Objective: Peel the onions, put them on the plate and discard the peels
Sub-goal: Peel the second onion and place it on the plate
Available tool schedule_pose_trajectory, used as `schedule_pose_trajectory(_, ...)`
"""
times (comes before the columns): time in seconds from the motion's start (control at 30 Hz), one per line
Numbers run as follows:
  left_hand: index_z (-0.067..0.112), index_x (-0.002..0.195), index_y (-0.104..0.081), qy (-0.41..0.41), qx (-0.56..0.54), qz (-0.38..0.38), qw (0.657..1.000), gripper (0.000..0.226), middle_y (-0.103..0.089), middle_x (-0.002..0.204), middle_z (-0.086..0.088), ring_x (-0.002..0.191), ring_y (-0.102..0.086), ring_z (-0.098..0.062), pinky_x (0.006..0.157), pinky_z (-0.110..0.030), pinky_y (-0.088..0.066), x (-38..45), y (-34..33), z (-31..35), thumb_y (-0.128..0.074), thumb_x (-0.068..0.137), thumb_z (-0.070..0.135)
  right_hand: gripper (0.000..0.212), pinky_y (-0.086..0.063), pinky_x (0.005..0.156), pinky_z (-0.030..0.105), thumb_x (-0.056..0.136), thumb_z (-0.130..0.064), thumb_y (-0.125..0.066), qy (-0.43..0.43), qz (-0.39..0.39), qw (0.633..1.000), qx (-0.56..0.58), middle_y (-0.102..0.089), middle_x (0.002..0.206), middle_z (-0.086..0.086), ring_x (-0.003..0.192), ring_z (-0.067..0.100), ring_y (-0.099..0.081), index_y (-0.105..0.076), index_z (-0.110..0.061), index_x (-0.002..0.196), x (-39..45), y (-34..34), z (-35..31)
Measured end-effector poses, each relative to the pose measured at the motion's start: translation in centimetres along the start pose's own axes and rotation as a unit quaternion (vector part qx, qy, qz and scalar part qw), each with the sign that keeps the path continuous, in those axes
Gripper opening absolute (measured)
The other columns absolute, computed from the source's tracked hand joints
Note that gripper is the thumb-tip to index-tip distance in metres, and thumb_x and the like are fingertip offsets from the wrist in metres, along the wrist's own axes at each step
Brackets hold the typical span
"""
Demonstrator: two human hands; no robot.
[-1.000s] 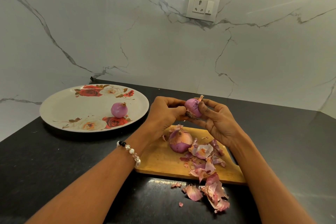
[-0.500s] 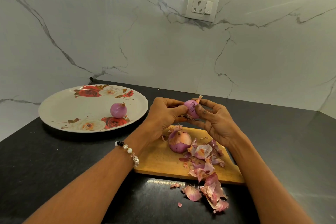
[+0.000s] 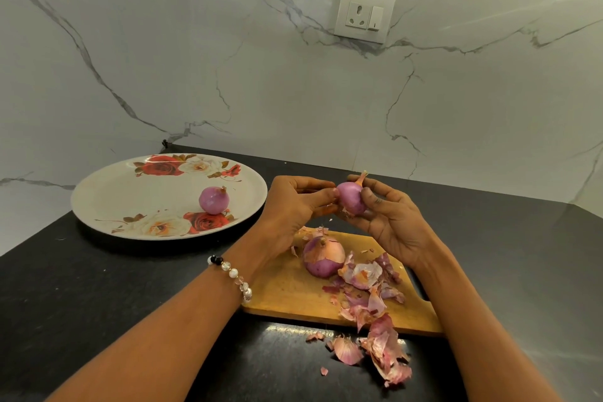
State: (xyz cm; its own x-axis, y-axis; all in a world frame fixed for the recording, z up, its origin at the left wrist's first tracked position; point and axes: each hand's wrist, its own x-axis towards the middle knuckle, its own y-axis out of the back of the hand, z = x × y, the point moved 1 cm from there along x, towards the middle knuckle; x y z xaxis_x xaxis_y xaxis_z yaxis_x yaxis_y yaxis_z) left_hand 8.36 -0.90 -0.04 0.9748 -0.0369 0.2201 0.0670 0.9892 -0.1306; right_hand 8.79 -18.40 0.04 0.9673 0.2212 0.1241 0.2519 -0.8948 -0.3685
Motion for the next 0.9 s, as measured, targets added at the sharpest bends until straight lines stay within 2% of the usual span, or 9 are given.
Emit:
schedule_pose_trajectory(0.1, 0.011, 0.102, -0.072, -0.009, 0.029, 0.003, 1.0, 0.021, -0.073, 0.095, -0.004, 0.088, -0.07, -0.018, 0.076, -0.029, -0.059, 0.08, -0.02, -0.18, -0.071, 0.081, 0.007, 0.036, -0.057, 0.089, 0.051, 0.082, -0.008, -0.058, 0.003, -0.001, 1.0, 0.004, -0.059, 0.128, 0.026, 0.11, 0.037, -0.066, -0.063, -0.002, 0.118, 0.02, 0.17, -0.02)
schedule_pose_trajectory(0.2, 0.013, 0.095, -0.073, -0.002, 0.016, 0.008, 1.0, 0.015, -0.073, 0.092, -0.004, 0.084, -0.07, -0.018, 0.07, -0.025, -0.058, 0.09, -0.03, -0.03, -0.067, 0.085, 0.003, 0.039, -0.056, 0.09, 0.053, 0.086, -0.01, -0.054, 0.014, -0.005, 0.999, 0.032, -0.06, 0.126, 0.024, 0.11, 0.038, -0.066, -0.059, 0.001, 0.123, -0.02, 0.07, -0.15)
schedule_pose_trajectory(0.33, 0.009, 0.103, -0.071, 0.014, 0.021, 0.001, 1.0, 0.017, -0.072, 0.096, -0.01, 0.084, -0.072, -0.02, 0.072, -0.033, -0.06, 0.03, -0.24, -0.01, -0.066, 0.086, 0.007, 0.047, -0.056, 0.09, 0.055, 0.09, -0.011, -0.05, 0.013, -0.017, 0.998, 0.065, -0.06, 0.126, 0.025, 0.111, 0.042, -0.065, -0.051, 0.003, 0.134, -0.05, -0.05, -0.14)
schedule_pose_trajectory(0.43, 0.011, 0.105, -0.07, 0.008, 0.029, -0.005, 1.0, 0.022, -0.072, 0.095, -0.008, 0.081, -0.072, -0.019, 0.068, -0.032, -0.06, -0.04, -0.29, 0.07, -0.07, 0.083, 0.015, 0.049, -0.055, 0.09, 0.055, 0.092, -0.012, -0.047, 0.015, -0.023, 0.998, 0.064, -0.06, 0.127, 0.025, 0.112, 0.041, -0.065, -0.048, 0.004, 0.138, 0.0, -0.03, -0.01)
schedule_pose_trajectory(0.57, 0.011, 0.111, -0.069, -0.017, 0.055, -0.018, 0.998, 0.035, -0.072, 0.097, -0.007, 0.082, -0.072, -0.018, 0.067, -0.033, -0.06, -0.07, -0.18, 0.25, -0.075, 0.079, 0.023, 0.044, -0.058, 0.087, 0.054, 0.092, -0.011, -0.047, 0.029, -0.038, 0.998, 0.041, -0.065, 0.123, 0.02, 0.11, 0.038, -0.067, -0.053, 0.001, 0.134, -0.05, 0.07, 0.03)
schedule_pose_trajectory(0.67, 0.011, 0.114, -0.068, -0.039, 0.091, -0.032, 0.995, 0.037, -0.072, 0.099, -0.007, 0.085, -0.071, -0.02, 0.069, -0.035, -0.061, -0.22, -0.31, 0.34, -0.077, 0.079, 0.02, 0.039, -0.06, 0.083, 0.051, 0.082, -0.015, -0.065, 0.046, -0.041, 0.998, 0.013, -0.067, 0.123, 0.018, 0.109, 0.038, -0.068, -0.069, -0.002, 0.119, -0.14, 0.21, -0.12)
schedule_pose_trajectory(0.73, 0.01, 0.113, -0.069, -0.061, 0.131, -0.023, 0.989, 0.036, -0.072, 0.099, -0.007, 0.084, -0.07, -0.018, 0.069, -0.031, -0.06, -0.22, -0.36, 0.31, -0.076, 0.079, 0.017, 0.043, -0.057, 0.089, 0.052, 0.074, -0.02, -0.075, 0.054, -0.05, 0.997, -0.009, -0.064, 0.128, 0.022, 0.115, 0.039, -0.064, -0.073, -0.006, 0.114, -0.17, 0.35, -0.16)
schedule_pose_trajectory(0.9, 0.009, 0.111, -0.07, -0.122, 0.218, -0.018, 0.968, 0.03, -0.073, 0.095, -0.005, 0.07, -0.065, -0.003, 0.061, -0.011, -0.053, -0.42, -0.24, 0.33, -0.073, 0.081, 0.013, 0.044, -0.054, 0.093, 0.053, 0.074, -0.016, -0.071, 0.061, -0.058, 0.996, -0.041, -0.063, 0.13, 0.023, 0.119, 0.039, -0.062, -0.071, -0.004, 0.116, -0.01, 0.61, 0.09)
